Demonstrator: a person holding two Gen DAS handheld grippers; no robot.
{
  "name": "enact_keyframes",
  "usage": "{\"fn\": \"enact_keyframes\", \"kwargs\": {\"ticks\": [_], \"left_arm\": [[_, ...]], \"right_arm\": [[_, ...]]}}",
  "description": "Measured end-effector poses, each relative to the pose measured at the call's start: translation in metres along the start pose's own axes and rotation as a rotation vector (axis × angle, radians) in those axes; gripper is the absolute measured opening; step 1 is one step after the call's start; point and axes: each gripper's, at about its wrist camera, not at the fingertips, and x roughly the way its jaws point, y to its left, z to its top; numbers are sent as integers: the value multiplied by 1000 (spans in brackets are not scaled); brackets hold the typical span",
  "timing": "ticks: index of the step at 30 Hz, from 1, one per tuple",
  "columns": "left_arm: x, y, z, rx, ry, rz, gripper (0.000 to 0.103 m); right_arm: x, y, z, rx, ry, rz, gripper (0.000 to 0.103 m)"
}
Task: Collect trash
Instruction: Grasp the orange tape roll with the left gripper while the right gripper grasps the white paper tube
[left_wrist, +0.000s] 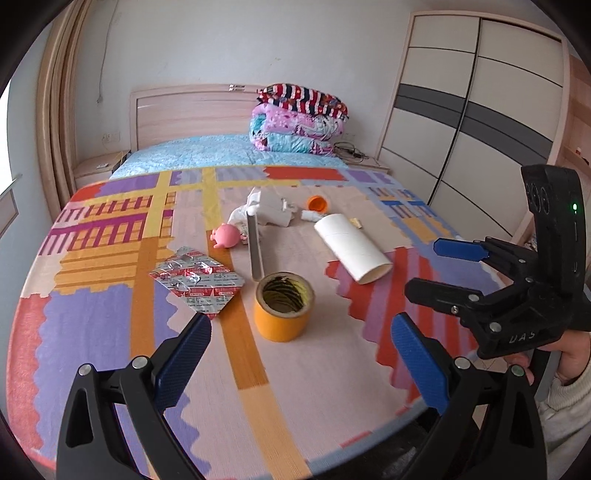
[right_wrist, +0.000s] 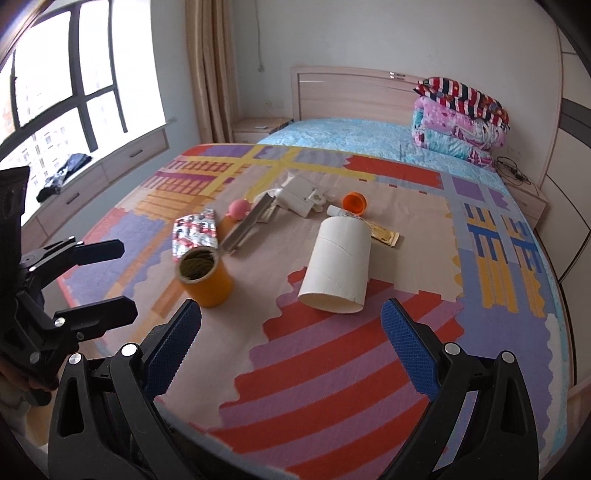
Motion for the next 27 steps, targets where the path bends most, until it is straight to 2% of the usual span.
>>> {"fn": "enact_keyframes", "kwargs": {"ticks": [5,8,12,15,19,21,26,27], "left_arm": [[26,10,3,-29,21,-6,84],[38,11,4,-26,33,11,74],[48,10,5,-22,35,18,70],[55,10,5,-18,46,22,61],[64,10,4,5,64,28,48],[65,11,5,5,59,24,48],[64,10,2,17,48,22,48],[63,11,2,20,48,21,48]], "right_arm": [[26,-5,6,15,29,-26,98],[41,-7,10,18,51,-28,91],[59,-10,11,36,79,-29,85],[66,-10,13,40,90,-41,78],[71,-7,14,20,100,-83,78],[74,-8,14,18,106,-91,76],[79,-14,12,39,115,-100,60],[78,-15,12,41,112,-98,60]]}}
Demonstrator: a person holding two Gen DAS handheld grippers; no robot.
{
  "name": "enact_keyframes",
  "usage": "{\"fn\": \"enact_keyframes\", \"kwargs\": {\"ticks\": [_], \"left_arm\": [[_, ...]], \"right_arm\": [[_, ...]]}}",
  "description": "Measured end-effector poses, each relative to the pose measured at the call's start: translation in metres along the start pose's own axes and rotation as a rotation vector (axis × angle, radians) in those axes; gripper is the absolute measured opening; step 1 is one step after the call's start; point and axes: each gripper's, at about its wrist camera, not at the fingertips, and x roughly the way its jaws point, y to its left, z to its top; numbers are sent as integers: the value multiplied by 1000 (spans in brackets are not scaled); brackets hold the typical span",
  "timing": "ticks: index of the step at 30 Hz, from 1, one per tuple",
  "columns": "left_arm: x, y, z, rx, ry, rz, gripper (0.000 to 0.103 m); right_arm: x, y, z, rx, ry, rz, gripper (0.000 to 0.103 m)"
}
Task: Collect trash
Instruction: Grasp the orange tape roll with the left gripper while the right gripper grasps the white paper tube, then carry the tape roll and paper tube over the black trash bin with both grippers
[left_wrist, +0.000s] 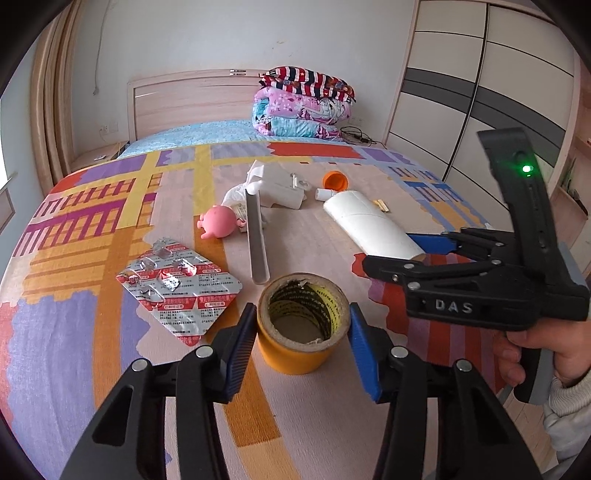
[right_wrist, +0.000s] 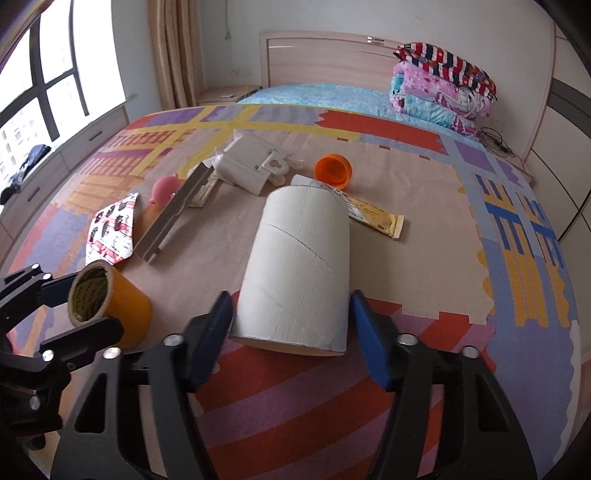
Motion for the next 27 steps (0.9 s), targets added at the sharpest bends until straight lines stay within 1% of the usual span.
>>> {"fn": "enact_keyframes", "kwargs": {"ticks": [3,12,22,27], "left_arm": [[-3,0,-1,4,-6,-1,47],[-21,-6,-5,11,-27,0,47],[-57,-23,-17,21,-64,-2,47],[-77,-33,-26,31,-83,-9,47]], "right_arm": [[-2,0,0,0,-8,-10,59],[-23,1,-6,15,-35,20,58],[-62,13,-27,-11,-67,46,58],[-88,22,-41,-31,-91,61,58]]}}
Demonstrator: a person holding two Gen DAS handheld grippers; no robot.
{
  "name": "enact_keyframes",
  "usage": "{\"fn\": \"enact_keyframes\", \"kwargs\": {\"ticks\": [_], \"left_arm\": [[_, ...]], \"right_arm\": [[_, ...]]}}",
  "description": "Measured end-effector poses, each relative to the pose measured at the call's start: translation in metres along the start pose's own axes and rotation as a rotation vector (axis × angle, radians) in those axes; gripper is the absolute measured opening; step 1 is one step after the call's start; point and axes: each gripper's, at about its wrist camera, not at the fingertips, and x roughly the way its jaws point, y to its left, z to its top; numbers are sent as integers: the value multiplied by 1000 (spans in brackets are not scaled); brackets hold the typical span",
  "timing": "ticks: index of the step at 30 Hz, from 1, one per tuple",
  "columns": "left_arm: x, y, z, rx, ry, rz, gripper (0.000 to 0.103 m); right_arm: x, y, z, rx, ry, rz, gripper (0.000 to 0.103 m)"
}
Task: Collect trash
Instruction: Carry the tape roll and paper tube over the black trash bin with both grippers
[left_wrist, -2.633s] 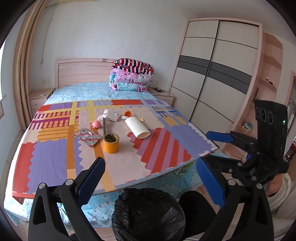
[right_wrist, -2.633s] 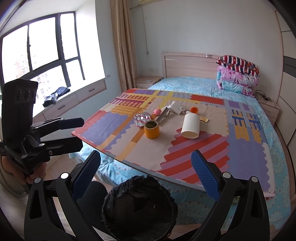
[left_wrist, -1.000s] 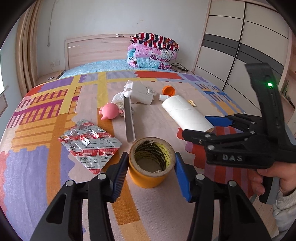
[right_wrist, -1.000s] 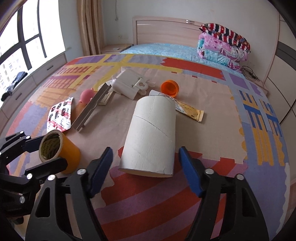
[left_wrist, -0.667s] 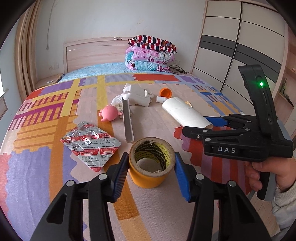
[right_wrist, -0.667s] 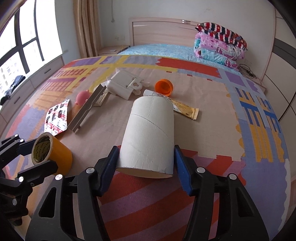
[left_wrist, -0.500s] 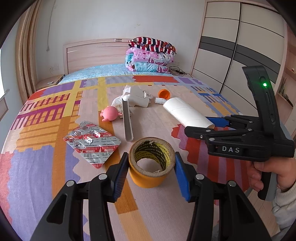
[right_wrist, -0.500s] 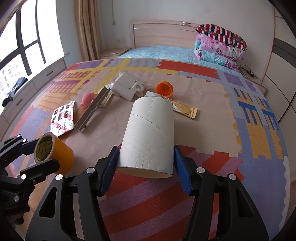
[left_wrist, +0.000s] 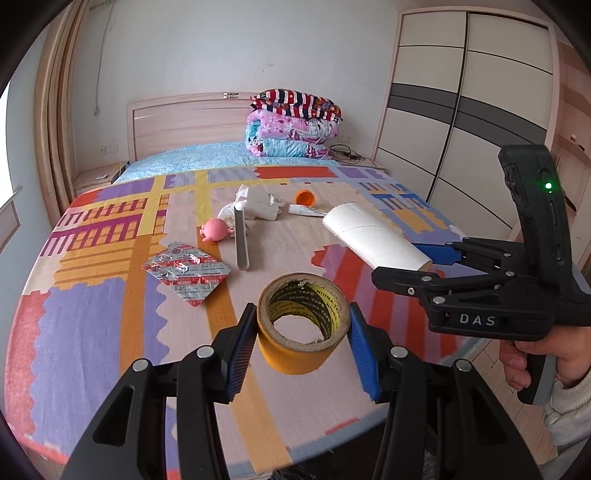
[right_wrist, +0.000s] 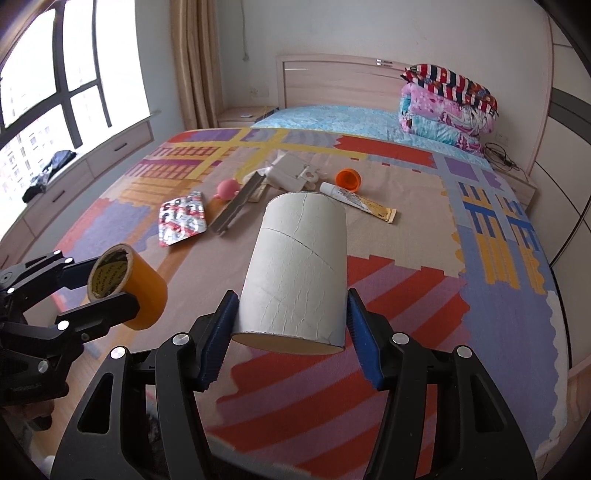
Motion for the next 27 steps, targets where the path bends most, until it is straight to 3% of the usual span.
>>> {"fn": "enact_keyframes", "kwargs": {"ticks": [8,17,27], "left_arm": [[-32,-19,-18,15,-17,-15,47],[-50,-31,-51,16,13,-21,47],[-37,-38,-104,32,133,-53,47]], "right_arm": [[-37,16,-24,-15,-23,15,58],[-62,32,-66,-76,16,42,58],[-86,45,-120,-74,79,151,58]]}}
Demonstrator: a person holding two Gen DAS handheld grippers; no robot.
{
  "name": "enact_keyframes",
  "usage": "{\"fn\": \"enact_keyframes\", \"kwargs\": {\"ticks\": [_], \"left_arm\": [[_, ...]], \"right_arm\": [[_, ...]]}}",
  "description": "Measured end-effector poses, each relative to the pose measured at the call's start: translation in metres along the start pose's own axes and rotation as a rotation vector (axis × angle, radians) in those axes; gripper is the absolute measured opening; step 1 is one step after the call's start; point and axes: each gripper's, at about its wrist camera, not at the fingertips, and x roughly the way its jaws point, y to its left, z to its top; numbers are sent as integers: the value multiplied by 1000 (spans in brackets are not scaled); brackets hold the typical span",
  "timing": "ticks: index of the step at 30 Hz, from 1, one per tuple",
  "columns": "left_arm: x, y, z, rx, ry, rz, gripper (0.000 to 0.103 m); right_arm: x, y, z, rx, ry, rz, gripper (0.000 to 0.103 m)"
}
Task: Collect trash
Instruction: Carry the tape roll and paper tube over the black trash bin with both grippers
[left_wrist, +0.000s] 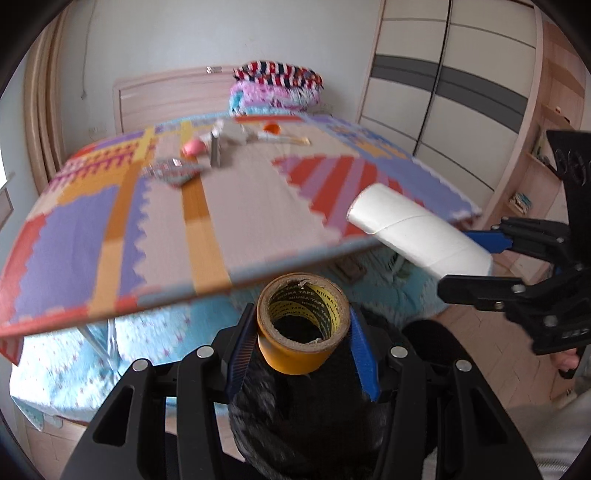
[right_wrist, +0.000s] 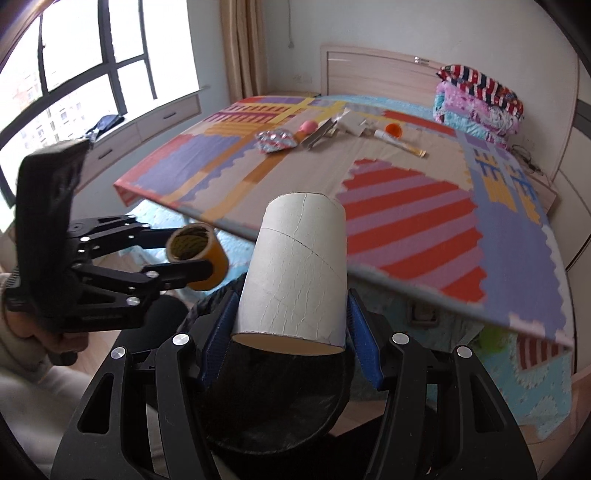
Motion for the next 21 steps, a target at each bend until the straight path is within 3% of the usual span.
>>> {"fn": "enact_keyframes", "kwargs": {"ticks": [10,21], "left_arm": [[44,-2,-47,-24,156,-30,47],[74,-2,-66,-34,256,-32,47]], "right_arm": [[29,3,-37,-3,134,37,58],[95,2,-79,22,369,45,59]]}}
